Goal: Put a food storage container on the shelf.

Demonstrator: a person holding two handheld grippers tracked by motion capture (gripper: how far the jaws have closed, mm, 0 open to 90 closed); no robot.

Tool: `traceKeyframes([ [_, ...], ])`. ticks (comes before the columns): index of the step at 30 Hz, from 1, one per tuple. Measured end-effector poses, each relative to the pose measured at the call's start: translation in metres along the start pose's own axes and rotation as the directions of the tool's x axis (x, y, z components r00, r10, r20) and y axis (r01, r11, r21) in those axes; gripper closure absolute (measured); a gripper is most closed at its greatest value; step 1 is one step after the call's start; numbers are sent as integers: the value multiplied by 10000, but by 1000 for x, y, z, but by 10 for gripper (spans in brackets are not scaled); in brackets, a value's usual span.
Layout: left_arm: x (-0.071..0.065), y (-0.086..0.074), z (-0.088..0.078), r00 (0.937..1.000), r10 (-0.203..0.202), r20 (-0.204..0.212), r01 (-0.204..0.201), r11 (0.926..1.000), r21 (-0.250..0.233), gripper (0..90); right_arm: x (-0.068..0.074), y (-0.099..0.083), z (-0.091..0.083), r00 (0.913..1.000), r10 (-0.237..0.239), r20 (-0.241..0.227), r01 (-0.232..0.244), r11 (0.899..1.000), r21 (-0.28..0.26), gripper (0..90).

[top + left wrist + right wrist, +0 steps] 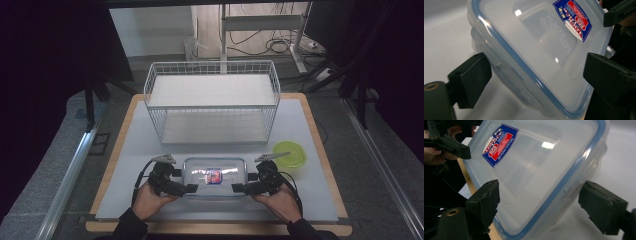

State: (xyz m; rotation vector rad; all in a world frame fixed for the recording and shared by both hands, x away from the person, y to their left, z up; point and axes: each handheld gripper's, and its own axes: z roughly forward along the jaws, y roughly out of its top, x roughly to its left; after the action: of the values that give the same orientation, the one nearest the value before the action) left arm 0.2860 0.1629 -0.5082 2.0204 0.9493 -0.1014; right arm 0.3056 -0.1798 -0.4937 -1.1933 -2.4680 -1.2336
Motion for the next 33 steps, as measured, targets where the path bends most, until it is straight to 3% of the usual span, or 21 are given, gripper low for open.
traceKeyframes([
  [8,-15,-20,-13,9999,-71,-120,65,9989,-465,236,7,-12,-16,9997,246,-84,-251,9971,-720,380],
  [10,-13,-24,-18,9993,-357,65,361,9957,-853,303,9,-15,-19,9998,165,-73,-170,9969,-765,414],
  [11,-10,-27,-21,9979,-544,351,579,9922,-1100,383,9,-19,-23,9996,190,-210,-209,9954,-936,460],
  [12,-8,-28,-22,9963,-677,527,739,9893,-1255,404,9,-20,-24,9993,234,-278,-261,9949,-977,469],
  [14,-6,-30,-23,9934,-882,740,979,9853,-1401,418,8,-22,-25,9990,258,-352,-294,9939,-1064,474],
  [17,-8,-30,-23,9934,-936,657,1024,9841,-1455,425,10,-23,-25,9993,192,-306,-225,9934,-1126,475],
  [19,-5,-32,-25,9890,-1147,930,1292,9772,-1687,462,10,-24,-26,9996,116,-263,-145,9938,-1104,485],
  [23,-6,-31,-26,9913,-1052,792,1176,9777,-1740,480,10,-26,-27,9985,401,-371,-450,9888,-1424,515],
  [27,-8,-29,-25,9927,-1066,566,1152,9765,-1823,485,12,-26,-28,9992,385,-143,-403,9863,-1598,521],
  [33,-8,-23,-27,9921,-1115,584,1208,9733,-1950,492,12,-22,-30,9990,440,-44,-440,9801,-1935,522],
])
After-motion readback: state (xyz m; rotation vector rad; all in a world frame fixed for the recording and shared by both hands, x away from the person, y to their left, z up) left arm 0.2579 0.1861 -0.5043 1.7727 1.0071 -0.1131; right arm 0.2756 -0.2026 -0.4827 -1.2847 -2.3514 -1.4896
